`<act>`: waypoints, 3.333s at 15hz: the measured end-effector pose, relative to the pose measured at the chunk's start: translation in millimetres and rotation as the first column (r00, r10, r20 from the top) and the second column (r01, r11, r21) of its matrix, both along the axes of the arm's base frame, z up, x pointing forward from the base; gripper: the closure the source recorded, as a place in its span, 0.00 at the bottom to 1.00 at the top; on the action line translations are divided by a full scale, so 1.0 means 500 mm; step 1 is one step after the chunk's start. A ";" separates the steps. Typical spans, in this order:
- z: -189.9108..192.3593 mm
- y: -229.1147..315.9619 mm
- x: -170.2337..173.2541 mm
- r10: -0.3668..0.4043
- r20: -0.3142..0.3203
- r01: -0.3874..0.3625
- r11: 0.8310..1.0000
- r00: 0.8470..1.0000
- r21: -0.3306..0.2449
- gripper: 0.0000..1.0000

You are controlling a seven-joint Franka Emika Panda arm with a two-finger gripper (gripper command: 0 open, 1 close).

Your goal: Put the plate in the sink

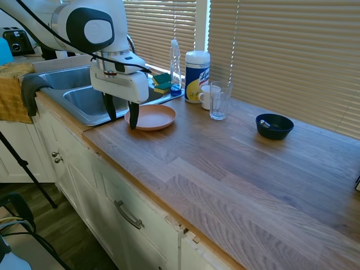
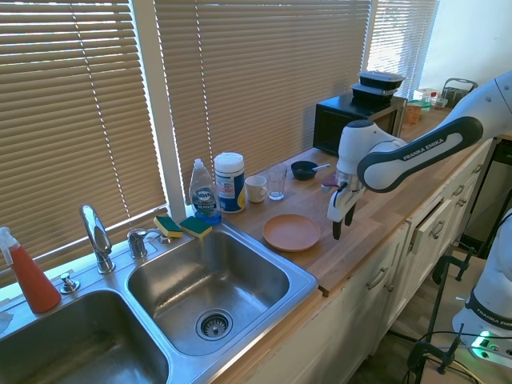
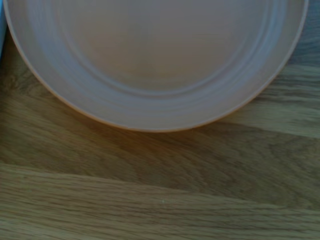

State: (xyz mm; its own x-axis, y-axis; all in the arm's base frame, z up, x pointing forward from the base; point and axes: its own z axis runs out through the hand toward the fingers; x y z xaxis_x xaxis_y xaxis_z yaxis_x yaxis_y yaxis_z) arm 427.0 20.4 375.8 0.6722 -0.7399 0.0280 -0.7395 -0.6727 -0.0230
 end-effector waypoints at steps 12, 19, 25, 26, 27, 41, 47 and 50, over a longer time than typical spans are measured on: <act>0.021 -0.135 0.126 -0.063 0.086 0.051 0.989 0.994 0.136 0.00; -0.046 -0.195 0.280 -0.061 0.039 0.048 0.961 0.997 0.274 0.00; -0.103 -0.198 0.306 -0.033 -0.034 0.042 0.947 0.999 0.317 1.00; -0.110 -0.200 0.306 -0.029 -0.038 0.039 0.946 0.999 0.323 1.00; -0.114 -0.200 0.305 -0.025 -0.041 0.037 0.944 0.999 0.327 1.00; -0.138 -0.211 0.313 0.000 -0.063 0.024 0.924 0.998 0.381 1.00; -0.148 -0.236 0.310 -0.004 -0.054 0.026 0.916 0.999 0.401 1.00; -0.144 -0.241 0.310 0.003 -0.046 0.017 0.905 0.999 0.424 1.00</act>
